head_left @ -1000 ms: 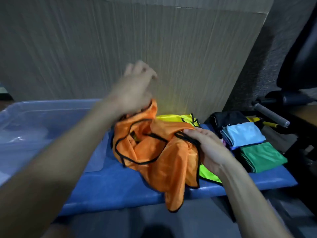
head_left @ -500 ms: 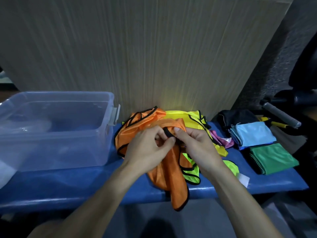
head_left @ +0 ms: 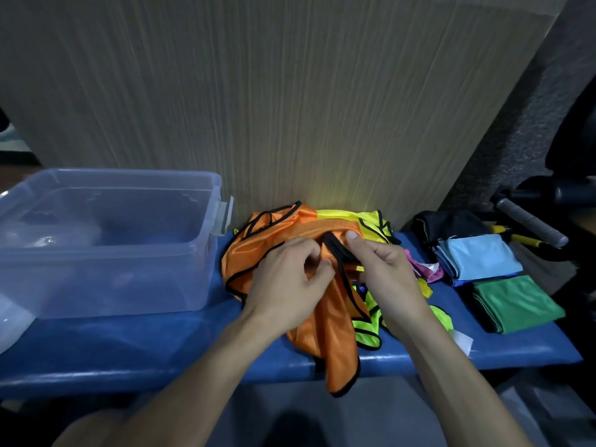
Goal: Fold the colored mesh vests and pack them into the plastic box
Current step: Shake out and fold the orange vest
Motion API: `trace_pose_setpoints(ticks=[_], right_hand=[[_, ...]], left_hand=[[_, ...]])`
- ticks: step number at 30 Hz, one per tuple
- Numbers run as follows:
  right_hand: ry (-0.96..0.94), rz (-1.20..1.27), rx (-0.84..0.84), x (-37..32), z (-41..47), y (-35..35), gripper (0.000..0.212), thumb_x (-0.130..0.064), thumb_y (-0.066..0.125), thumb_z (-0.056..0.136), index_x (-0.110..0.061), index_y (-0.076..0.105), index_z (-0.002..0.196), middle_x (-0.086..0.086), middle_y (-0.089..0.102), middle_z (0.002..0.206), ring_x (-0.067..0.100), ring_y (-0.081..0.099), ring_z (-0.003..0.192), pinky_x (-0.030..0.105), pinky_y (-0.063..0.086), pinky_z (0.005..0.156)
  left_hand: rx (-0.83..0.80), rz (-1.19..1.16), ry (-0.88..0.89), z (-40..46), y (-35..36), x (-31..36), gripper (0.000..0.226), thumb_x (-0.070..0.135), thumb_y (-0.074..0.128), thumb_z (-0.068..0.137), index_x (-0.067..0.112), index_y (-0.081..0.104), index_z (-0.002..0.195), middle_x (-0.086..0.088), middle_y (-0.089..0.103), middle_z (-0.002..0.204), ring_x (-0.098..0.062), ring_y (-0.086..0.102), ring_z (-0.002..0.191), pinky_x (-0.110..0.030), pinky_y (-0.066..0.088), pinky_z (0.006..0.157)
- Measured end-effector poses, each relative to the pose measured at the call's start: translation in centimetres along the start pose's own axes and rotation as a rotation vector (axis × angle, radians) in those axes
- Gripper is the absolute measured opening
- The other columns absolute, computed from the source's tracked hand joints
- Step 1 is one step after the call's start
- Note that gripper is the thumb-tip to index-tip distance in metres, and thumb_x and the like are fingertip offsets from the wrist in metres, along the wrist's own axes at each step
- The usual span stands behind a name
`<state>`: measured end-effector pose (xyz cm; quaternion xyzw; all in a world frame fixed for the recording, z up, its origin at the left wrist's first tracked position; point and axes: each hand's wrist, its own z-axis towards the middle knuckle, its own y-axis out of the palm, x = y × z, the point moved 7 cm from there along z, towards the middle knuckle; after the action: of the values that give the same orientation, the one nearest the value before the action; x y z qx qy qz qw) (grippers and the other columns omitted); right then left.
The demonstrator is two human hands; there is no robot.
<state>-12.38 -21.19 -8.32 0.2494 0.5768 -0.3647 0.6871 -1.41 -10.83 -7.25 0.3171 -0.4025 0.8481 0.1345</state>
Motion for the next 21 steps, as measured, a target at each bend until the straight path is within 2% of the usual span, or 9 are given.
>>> trace_pose_setpoints(ticks=[2,4,7,10,12,14,16,19,21], right_hand=[[0.040,0.093,0.043,0.1,0.1,-0.6,0.076,-0.058,0.069,0.087,0.017,0.059,0.093,0.033,0.060,0.085,0.027,0.049,0.075,0.042,0.039,0.070],[0.078,0.192,0.108,0.3,0.3,-1.8,0.057,-0.042,0.072,0.092,0.014,0.061,0.089,0.018,0.061,0.087,0.024,0.054,0.079,0.038,0.049,0.068],[0.132,0.258,0.123,0.4,0.2,-2.2,0.031,-0.031,0.070,0.094,-0.001,0.066,0.090,0.014,0.066,0.084,0.020,0.063,0.077,0.033,0.058,0.069],[0.160,0.306,0.086,0.4,0.1,-1.8,0.022,-0.030,0.070,0.093,-0.011,0.066,0.084,0.007,0.067,0.080,0.014,0.063,0.072,0.033,0.058,0.071],[0.152,0.388,0.124,0.3,0.3,-2.7,0.016,-0.029,0.070,0.093,-0.014,0.067,0.089,0.004,0.069,0.083,0.014,0.065,0.077,0.033,0.057,0.074],[0.126,0.447,0.171,0.1,0.6,-4.1,0.015,-0.029,0.070,0.093,-0.015,0.068,0.097,0.003,0.072,0.091,0.015,0.068,0.087,0.033,0.056,0.079],[0.119,0.425,0.156,0.2,0.6,-4.1,0.023,-0.029,0.071,0.090,-0.014,0.069,0.107,0.005,0.074,0.100,0.017,0.070,0.092,0.034,0.056,0.080],[0.136,0.352,0.055,0.5,0.1,-2.0,0.039,-0.031,0.076,0.081,-0.010,0.068,0.113,0.008,0.075,0.101,0.020,0.069,0.092,0.034,0.058,0.076],[0.131,0.317,0.063,0.5,0.0,-1.4,0.041,-0.031,0.078,0.078,-0.010,0.065,0.110,0.009,0.076,0.097,0.021,0.071,0.085,0.041,0.060,0.078]], left_hand=[[-0.048,-0.153,-0.093,0.3,-0.5,-0.5,0.024,0.026,0.060,0.094,0.018,0.056,0.071,0.002,0.058,0.069,-0.014,0.057,0.064,-0.042,0.052,0.066],[-0.074,-0.374,-0.222,0.6,-1.3,-1.3,0.027,0.016,0.057,0.093,0.017,0.053,0.066,0.003,0.055,0.064,-0.017,0.059,0.064,-0.050,0.058,0.071],[-0.116,-0.623,-0.360,0.4,-1.5,-2.4,0.035,0.009,0.052,0.096,0.021,0.054,0.063,0.002,0.060,0.070,-0.016,0.064,0.071,-0.045,0.061,0.069],[-0.025,-0.799,-0.497,0.3,-1.7,-3.6,0.024,0.013,0.051,0.095,0.016,0.057,0.072,-0.008,0.065,0.076,-0.026,0.068,0.073,-0.037,0.057,0.065],[0.105,-0.927,-0.542,0.5,-2.5,-4.3,0.020,0.015,0.051,0.090,0.015,0.056,0.071,-0.004,0.062,0.069,-0.019,0.063,0.062,-0.031,0.054,0.060],[0.226,-1.041,-0.555,0.7,-3.6,-5.0,0.027,0.014,0.047,0.092,0.018,0.048,0.066,0.004,0.052,0.057,-0.010,0.052,0.050,-0.028,0.046,0.056],[0.295,-1.098,-0.562,0.6,-4.0,-5.9,0.027,0.016,0.045,0.093,0.019,0.047,0.066,0.003,0.047,0.059,-0.011,0.048,0.053,-0.029,0.042,0.058],[0.253,-1.187,-0.541,0.7,-3.3,-6.1,0.015,0.025,0.051,0.085,0.018,0.053,0.072,-0.008,0.047,0.074,-0.027,0.047,0.073,-0.037,0.044,0.072],[0.212,-1.218,-0.540,0.7,-3.0,-6.0,0.014,0.026,0.051,0.084,0.020,0.050,0.072,-0.007,0.043,0.074,-0.027,0.044,0.072,-0.040,0.041,0.073]])
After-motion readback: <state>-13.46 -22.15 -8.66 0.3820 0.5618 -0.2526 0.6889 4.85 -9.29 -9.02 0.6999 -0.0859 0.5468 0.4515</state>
